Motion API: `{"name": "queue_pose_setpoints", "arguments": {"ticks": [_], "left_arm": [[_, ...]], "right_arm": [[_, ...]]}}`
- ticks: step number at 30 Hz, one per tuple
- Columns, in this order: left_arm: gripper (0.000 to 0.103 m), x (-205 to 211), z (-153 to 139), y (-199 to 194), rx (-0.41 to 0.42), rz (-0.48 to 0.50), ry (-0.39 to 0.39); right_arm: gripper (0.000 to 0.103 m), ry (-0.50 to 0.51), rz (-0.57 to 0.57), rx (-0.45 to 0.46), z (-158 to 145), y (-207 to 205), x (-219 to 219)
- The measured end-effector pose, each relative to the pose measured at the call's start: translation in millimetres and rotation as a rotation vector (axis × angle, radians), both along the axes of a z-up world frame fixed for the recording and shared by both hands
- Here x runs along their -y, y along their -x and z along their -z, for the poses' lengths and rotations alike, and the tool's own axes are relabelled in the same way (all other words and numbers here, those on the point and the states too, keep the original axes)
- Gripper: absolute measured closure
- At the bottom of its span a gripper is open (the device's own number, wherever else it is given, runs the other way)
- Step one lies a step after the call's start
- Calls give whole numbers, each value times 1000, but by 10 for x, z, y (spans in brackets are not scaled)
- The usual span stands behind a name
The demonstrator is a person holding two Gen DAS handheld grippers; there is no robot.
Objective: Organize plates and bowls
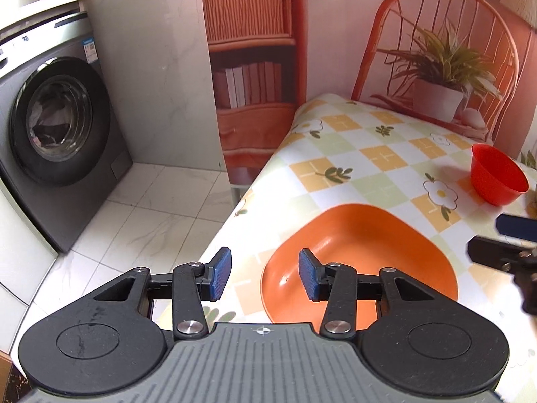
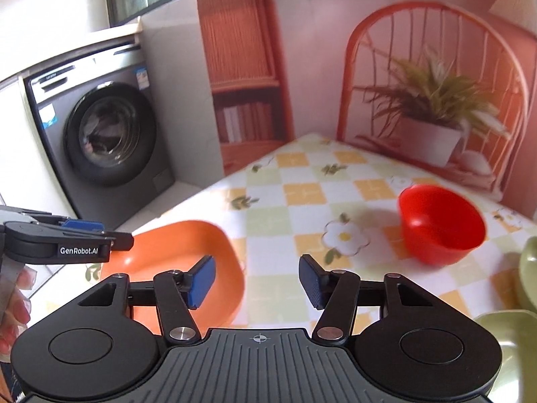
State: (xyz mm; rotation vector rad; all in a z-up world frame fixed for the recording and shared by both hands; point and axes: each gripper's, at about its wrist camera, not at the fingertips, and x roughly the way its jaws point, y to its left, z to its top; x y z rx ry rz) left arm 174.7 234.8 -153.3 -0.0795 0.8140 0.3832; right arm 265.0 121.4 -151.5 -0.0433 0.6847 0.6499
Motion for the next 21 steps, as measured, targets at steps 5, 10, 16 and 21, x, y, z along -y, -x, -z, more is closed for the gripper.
{"name": "queue_pose_setpoints", "arguments": {"ticks": [5,10,16,21], "left_arm": [[56,-37,93,25,-19,-17,31],[57,-39,174,17,-31,-18,48],[87,-64,230,15,-47,-29,108],[91,44,191,32,-39,-17,70]], "right_arm": [[61,34,-35,-51,184,11,-140],[71,25,-40,-104,292,-17,-144],[85,1,-41,-136,353,-29,-95],[89,-21,-31,-150,342,-2,-37]]}}
